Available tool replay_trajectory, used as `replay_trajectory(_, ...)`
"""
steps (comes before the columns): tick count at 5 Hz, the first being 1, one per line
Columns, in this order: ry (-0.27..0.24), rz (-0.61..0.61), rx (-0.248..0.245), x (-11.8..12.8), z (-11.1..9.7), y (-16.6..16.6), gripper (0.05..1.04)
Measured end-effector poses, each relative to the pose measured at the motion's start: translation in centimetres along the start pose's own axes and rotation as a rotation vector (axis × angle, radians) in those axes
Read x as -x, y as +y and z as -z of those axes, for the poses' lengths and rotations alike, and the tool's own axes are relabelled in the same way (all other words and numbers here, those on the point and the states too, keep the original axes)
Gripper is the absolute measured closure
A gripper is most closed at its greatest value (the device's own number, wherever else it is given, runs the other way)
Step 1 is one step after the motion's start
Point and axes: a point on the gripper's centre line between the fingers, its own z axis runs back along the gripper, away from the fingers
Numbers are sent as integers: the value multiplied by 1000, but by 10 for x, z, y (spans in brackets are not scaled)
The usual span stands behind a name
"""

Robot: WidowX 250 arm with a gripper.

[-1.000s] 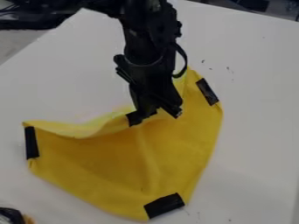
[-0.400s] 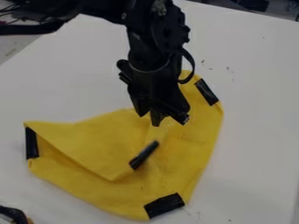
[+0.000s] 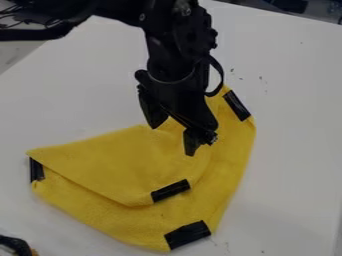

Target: Fold the cloth from top left to bottom right

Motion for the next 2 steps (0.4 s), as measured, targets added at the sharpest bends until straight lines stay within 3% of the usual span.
replay_trajectory(2,31,-110,60,-11,-4,8,83)
